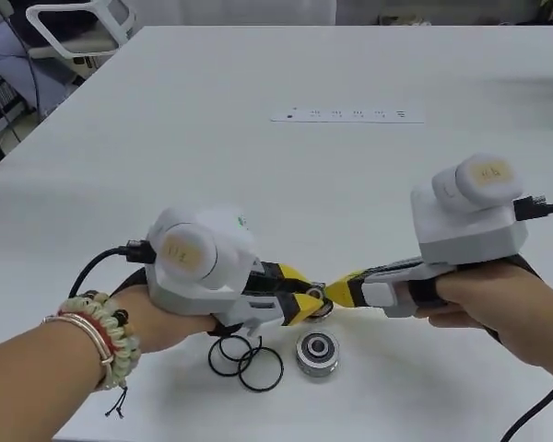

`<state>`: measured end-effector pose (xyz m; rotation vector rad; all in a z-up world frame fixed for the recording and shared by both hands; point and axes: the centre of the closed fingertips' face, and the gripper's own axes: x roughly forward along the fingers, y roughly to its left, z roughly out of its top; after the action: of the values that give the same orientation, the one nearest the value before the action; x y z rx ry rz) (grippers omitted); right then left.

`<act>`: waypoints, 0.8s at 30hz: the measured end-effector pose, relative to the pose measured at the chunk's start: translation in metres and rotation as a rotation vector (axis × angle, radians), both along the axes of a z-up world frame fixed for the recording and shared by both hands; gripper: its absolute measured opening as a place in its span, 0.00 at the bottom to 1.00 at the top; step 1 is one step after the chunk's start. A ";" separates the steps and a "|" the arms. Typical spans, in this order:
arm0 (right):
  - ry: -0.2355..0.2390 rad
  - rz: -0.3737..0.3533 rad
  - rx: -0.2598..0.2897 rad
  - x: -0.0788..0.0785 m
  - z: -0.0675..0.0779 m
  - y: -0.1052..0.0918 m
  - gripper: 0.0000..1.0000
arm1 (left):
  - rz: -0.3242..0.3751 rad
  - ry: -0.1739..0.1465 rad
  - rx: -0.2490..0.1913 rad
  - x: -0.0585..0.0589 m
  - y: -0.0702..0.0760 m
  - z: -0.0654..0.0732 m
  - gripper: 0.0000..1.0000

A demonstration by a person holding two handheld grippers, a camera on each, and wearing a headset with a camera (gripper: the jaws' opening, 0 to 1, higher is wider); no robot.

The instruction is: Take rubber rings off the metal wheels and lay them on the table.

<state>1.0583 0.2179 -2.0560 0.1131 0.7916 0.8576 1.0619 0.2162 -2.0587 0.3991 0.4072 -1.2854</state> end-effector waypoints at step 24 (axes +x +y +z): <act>-0.061 0.043 -0.042 0.003 -0.003 0.004 0.00 | 0.003 0.005 -0.007 -0.001 0.001 0.000 0.08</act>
<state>1.0609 0.2224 -2.0588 0.0328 0.7563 0.8808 1.0611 0.2170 -2.0589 0.3888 0.4070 -1.2845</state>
